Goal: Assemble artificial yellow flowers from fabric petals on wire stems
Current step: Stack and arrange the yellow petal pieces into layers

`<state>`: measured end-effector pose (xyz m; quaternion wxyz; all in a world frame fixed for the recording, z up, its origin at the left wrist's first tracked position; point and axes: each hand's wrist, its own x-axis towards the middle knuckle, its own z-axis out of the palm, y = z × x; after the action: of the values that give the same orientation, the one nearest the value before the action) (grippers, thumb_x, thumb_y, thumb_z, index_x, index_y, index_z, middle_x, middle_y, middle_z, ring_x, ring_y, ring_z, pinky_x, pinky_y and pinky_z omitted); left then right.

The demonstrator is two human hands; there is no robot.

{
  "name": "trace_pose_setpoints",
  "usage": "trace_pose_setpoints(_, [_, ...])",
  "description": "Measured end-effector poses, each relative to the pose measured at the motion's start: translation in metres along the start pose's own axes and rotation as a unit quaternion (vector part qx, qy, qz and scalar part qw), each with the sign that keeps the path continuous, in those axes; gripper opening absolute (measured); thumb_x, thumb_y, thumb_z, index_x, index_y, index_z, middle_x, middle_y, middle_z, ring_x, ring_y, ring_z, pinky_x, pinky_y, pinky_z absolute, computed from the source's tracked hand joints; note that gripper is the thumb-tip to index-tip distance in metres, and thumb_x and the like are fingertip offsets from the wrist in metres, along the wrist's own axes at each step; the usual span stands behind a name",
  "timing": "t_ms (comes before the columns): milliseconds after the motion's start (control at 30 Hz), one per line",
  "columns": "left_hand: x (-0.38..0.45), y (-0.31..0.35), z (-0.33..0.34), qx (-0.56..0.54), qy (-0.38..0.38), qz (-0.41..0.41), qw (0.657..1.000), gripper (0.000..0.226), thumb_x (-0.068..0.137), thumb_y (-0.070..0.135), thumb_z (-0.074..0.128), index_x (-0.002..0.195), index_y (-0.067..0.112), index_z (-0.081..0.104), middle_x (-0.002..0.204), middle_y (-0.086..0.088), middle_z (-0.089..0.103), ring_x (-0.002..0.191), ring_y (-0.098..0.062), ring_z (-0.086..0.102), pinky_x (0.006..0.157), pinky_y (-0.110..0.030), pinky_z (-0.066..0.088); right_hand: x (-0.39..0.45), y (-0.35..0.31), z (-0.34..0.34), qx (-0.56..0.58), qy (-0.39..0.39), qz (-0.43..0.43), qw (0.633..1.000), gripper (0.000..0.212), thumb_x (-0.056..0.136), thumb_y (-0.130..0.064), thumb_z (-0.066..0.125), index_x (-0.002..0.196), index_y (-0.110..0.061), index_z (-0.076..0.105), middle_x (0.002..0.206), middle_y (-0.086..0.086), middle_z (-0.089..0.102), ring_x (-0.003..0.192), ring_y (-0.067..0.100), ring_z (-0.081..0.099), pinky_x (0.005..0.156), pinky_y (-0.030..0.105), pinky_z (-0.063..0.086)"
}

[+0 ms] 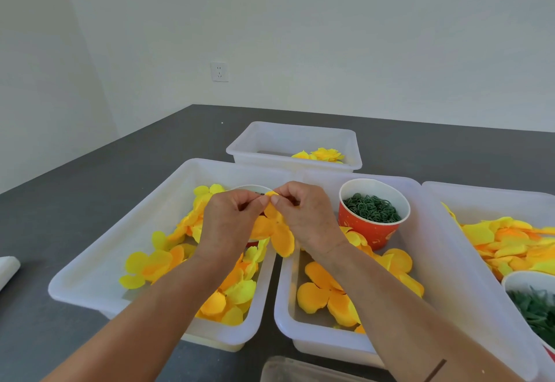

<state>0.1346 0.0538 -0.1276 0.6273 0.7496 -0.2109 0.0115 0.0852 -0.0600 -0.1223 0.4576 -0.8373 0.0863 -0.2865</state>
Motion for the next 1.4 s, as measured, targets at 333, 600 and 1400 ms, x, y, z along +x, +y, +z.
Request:
trace_pose_setpoints(333, [0.002,0.003,-0.001,-0.067,-0.042,-0.108,0.991,0.022,0.093,0.008,0.053,0.075,0.002,0.065,0.073,-0.016,0.057,0.070,-0.029,0.052,0.066,-0.039,0.045,0.000,-0.004,-0.001,0.139,-0.006,0.092,0.986,0.014,0.083,-0.011,0.068,0.076,0.001,0.071,0.067,0.010,0.061,0.062,0.011,0.052,0.060,0.024,0.044])
trace_pose_setpoints(600, [0.006,0.008,-0.010,-0.247,-0.116,-0.173,0.946,0.015,0.089,0.009,0.054,0.086,-0.002,0.064,0.083,-0.016,0.066,0.076,-0.027,0.062,0.074,-0.040,0.053,0.001,-0.008,-0.004,0.361,-0.028,0.209,0.908,0.011,0.082,-0.005,0.067,0.071,-0.005,0.066,0.069,0.011,0.062,0.063,0.020,0.057,0.054,0.026,0.050])
trace_pose_setpoints(1400, [0.003,0.009,-0.011,-0.210,-0.097,-0.166,0.959,0.011,0.086,0.005,0.059,0.086,-0.003,0.066,0.073,-0.016,0.064,0.060,-0.024,0.062,0.049,-0.030,0.052,-0.001,-0.004,-0.008,0.225,-0.039,0.113,0.967,0.018,0.083,-0.011,0.067,0.073,0.003,0.067,0.068,0.014,0.060,0.063,0.019,0.054,0.060,0.028,0.047])
